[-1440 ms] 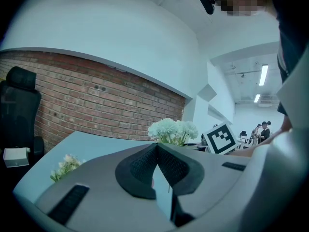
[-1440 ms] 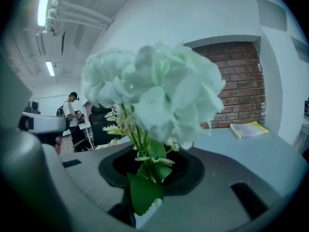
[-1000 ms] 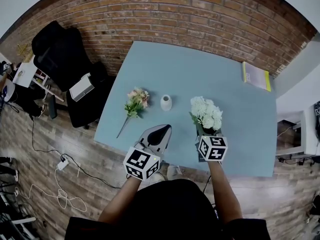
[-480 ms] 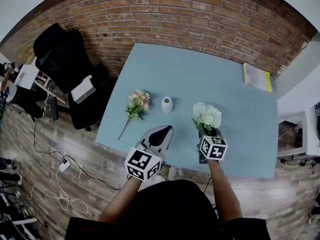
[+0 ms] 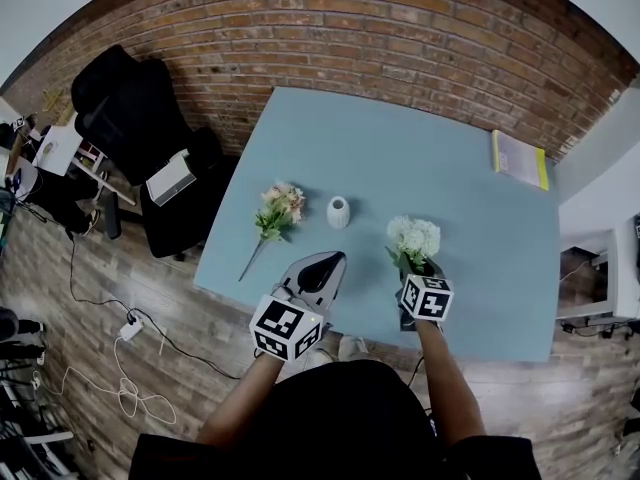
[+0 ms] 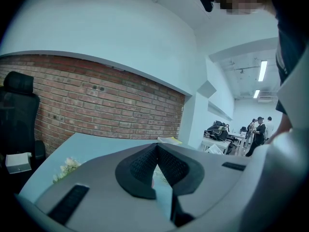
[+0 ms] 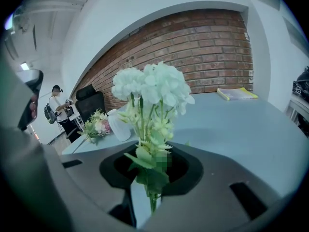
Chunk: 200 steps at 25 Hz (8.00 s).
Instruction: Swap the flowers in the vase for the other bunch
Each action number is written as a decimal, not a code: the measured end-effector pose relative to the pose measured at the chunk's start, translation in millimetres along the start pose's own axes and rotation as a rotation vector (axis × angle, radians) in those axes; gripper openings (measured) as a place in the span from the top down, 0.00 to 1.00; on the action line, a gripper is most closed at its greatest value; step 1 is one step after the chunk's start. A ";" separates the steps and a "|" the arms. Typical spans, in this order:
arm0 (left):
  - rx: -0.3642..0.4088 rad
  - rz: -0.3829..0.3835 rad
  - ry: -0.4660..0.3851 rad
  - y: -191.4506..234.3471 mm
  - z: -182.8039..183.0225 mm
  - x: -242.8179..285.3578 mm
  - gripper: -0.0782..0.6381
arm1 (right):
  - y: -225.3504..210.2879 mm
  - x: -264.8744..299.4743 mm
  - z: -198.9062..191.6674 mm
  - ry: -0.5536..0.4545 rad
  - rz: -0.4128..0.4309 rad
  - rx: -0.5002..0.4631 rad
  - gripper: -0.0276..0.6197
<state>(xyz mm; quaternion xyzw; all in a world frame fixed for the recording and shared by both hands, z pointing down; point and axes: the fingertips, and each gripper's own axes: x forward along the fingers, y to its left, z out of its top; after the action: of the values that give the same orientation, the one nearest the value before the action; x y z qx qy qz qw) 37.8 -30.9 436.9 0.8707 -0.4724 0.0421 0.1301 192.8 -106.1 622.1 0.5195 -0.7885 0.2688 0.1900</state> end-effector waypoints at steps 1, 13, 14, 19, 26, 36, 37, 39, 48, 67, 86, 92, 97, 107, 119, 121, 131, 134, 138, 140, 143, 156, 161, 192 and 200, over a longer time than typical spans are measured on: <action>0.001 0.002 0.001 0.7 0.1 0.2 0.88 | -1.5 1.2 -1.4 0.005 -0.001 0.002 0.78; -0.001 0.021 -0.004 7.8 2.8 0.0 0.88 | -15.5 18.8 -29.0 0.110 -0.029 0.013 0.79; -0.003 0.021 -0.004 8.0 2.7 0.3 0.88 | -16.7 20.3 -31.9 0.126 -0.031 0.013 0.79; -0.006 0.026 0.000 9.7 1.6 2.3 0.88 | -24.0 25.7 -40.5 0.173 -0.045 0.020 0.79; -0.004 0.028 0.001 9.0 2.5 5.0 0.88 | -30.5 29.9 -46.0 0.207 -0.066 0.034 0.78; -0.009 0.033 -0.004 9.3 2.9 6.2 0.88 | -32.1 31.8 -45.8 0.242 -0.056 0.063 0.76; -0.009 0.034 -0.005 9.6 3.1 6.3 0.88 | -31.6 31.7 -45.0 0.242 -0.052 0.063 0.75; -0.010 0.033 -0.006 9.7 3.3 6.3 0.88 | -30.5 31.0 -43.5 0.242 -0.047 0.063 0.73; -0.015 0.027 -0.015 5.2 3.5 5.6 0.88 | -25.5 21.8 -33.5 0.209 -0.021 0.082 0.61; -0.025 0.020 -0.042 -3.5 10.4 -0.7 0.88 | -0.2 -25.0 51.7 0.021 -0.008 0.014 0.64; -0.044 0.036 -0.061 -2.2 8.9 -4.9 0.88 | 56.5 -68.2 133.6 -0.201 0.069 -0.140 0.94; -0.045 0.053 -0.079 4.2 14.1 -8.2 0.88 | 85.0 -84.3 158.7 -0.301 0.137 -0.196 0.94; -0.044 0.070 -0.100 11.1 20.7 -12.5 0.88 | 112.5 -99.6 182.2 -0.388 0.187 -0.256 0.94; -0.060 0.100 -0.144 27.7 34.3 -22.1 0.88 | 157.6 -115.3 200.3 -0.495 0.278 -0.321 0.94; -0.061 0.129 -0.175 40.5 40.3 -24.1 0.88 | 173.1 -97.6 199.9 -0.469 0.348 -0.306 0.94; -0.065 0.142 -0.167 44.3 37.7 -23.4 0.88 | 173.2 -93.3 200.8 -0.464 0.356 -0.303 0.94; -0.097 0.189 -0.122 65.0 26.2 -2.9 0.88 | 170.2 -68.7 204.5 -0.432 0.405 -0.304 0.94; -0.103 0.194 -0.106 65.0 21.9 6.7 0.88 | 161.8 -61.4 201.6 -0.413 0.411 -0.297 0.94; -0.112 0.219 -0.091 65.2 15.4 14.0 0.88 | 155.8 -54.7 193.0 -0.383 0.436 -0.291 0.94; -0.115 0.233 -0.085 67.2 13.2 15.5 0.88 | 157.0 -51.9 188.4 -0.370 0.450 -0.295 0.94; -0.124 0.251 -0.072 70.7 8.7 15.1 0.88 | 160.0 -49.8 182.3 -0.353 0.466 -0.303 0.94; -0.156 0.272 -0.012 119.3 0.3 -4.3 0.88 | 176.4 -37.2 185.7 -0.334 0.429 -0.317 0.94; -0.149 0.226 0.032 139.7 -1.6 -6.3 0.88 | 187.3 -29.1 192.2 -0.335 0.389 -0.308 0.94; -0.138 0.108 0.327 238.5 -70.1 14.8 0.70 | 213.1 17.1 196.3 -0.291 0.227 -0.259 0.94; -0.159 0.103 0.375 260.5 -82.3 24.6 0.61 | 214.1 34.6 196.8 -0.270 0.217 -0.242 0.94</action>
<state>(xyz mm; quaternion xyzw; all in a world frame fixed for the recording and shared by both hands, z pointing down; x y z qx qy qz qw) -161.7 -164.4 569.6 0.8093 -0.4858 0.1726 0.2815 -21.9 -185.6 439.5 0.4364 -0.8846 0.1190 0.1134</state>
